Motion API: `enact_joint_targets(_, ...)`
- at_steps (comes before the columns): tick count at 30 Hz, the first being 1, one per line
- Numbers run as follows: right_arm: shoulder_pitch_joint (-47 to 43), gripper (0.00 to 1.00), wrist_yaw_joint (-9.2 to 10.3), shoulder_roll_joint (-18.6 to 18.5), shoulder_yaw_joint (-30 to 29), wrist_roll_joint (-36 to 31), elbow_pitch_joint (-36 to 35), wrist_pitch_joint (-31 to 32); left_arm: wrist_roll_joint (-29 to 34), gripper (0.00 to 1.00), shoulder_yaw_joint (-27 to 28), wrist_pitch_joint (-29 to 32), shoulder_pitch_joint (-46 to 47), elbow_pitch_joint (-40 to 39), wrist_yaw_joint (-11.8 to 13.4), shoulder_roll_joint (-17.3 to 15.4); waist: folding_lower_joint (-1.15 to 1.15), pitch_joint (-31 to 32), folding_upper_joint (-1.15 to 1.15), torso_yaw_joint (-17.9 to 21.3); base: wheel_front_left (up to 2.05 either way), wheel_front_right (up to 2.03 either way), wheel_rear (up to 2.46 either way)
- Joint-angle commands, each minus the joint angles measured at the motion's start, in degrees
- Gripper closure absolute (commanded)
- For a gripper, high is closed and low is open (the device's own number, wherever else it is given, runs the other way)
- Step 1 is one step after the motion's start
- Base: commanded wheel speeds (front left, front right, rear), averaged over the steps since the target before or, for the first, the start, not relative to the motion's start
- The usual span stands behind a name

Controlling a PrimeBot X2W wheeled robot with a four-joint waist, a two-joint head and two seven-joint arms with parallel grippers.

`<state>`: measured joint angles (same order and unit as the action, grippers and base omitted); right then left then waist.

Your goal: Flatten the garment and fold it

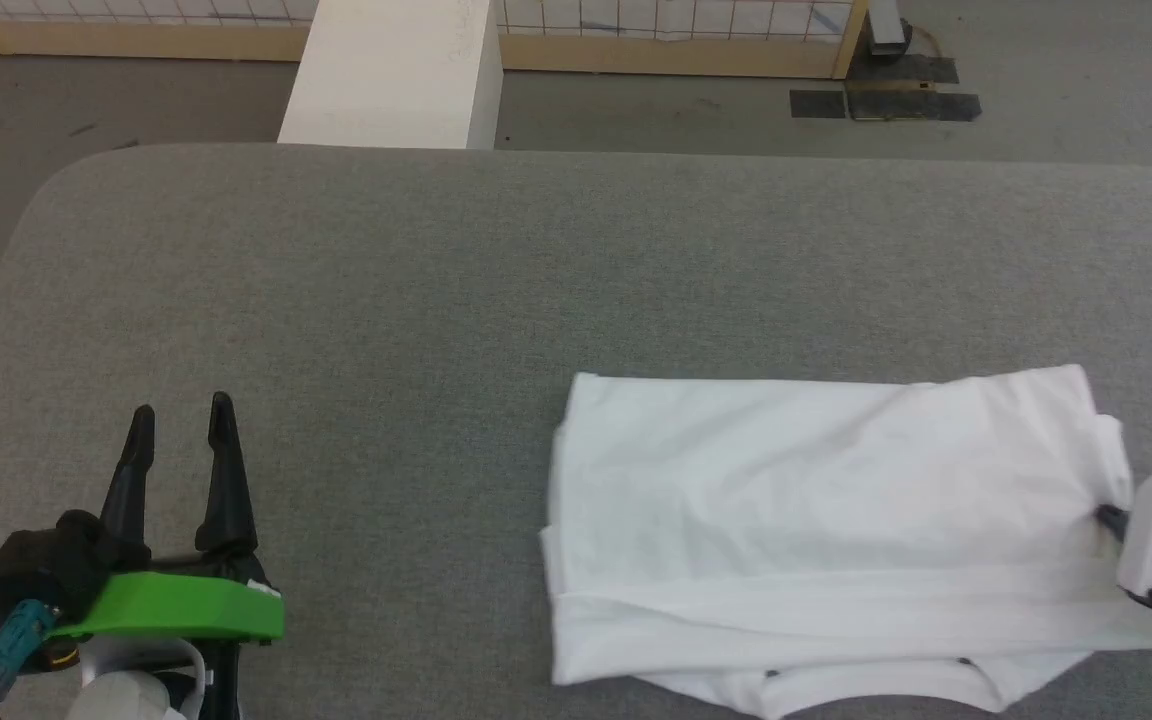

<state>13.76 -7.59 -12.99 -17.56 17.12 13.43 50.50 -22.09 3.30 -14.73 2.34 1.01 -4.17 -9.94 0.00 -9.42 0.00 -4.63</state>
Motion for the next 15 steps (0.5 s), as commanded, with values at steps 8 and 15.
enact_joint_targets(8,-1.08,1.0,0.1,-1.62,1.32,-3.42,-6.33,4.29,1.74,0.0,0.7,-0.27,-0.91,1.14,-0.9,1.15,0.0,1.41,0.0,1.02,0.0,0.0,0.0)
enact_joint_targets(15,-5.22,1.0,0.1,-3.19,8.56,5.49,-22.26,11.95,2.25,0.0,1.12,-0.27,-1.51,1.77,-1.17,1.77,0.0,3.77,0.0,0.95,0.0,0.0,0.0)
